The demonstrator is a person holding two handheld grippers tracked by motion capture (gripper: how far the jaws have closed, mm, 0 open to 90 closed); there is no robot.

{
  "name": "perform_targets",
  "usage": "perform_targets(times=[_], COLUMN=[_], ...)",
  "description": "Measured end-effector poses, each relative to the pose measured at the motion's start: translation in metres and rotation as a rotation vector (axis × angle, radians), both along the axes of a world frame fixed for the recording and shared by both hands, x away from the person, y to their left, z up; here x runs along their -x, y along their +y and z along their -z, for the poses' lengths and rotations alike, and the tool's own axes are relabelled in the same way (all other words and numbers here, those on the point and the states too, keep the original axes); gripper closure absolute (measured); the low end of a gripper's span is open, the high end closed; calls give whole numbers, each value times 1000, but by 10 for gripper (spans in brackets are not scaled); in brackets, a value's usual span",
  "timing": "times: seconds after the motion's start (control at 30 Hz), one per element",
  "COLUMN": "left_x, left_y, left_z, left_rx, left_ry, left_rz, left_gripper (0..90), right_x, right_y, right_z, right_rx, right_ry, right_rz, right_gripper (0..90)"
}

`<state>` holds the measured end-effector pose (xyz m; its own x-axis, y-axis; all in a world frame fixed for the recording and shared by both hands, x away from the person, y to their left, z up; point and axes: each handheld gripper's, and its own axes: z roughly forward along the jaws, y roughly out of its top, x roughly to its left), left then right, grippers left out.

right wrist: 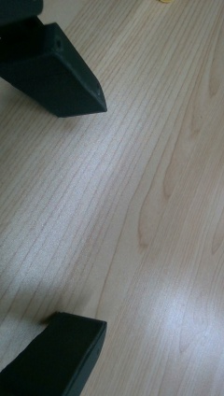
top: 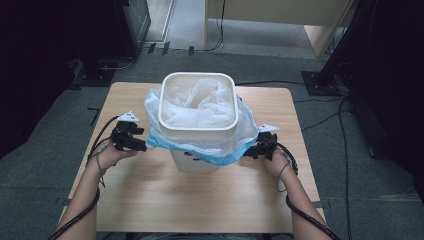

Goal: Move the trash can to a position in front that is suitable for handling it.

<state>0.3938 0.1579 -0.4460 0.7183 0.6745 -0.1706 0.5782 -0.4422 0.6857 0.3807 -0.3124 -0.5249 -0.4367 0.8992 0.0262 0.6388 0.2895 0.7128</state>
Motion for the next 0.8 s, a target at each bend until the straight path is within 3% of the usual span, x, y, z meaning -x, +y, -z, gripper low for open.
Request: perform_targets(times=[0.8], left_x=[5], left_y=[1], left_z=[-25], left_rx=[30], left_ry=[-16], left_rz=[13], left_gripper=[141], right_x=[0], right_y=[0], right_z=[0], right_rx=[0], right_ry=[0], right_rz=[0], right_gripper=[0])
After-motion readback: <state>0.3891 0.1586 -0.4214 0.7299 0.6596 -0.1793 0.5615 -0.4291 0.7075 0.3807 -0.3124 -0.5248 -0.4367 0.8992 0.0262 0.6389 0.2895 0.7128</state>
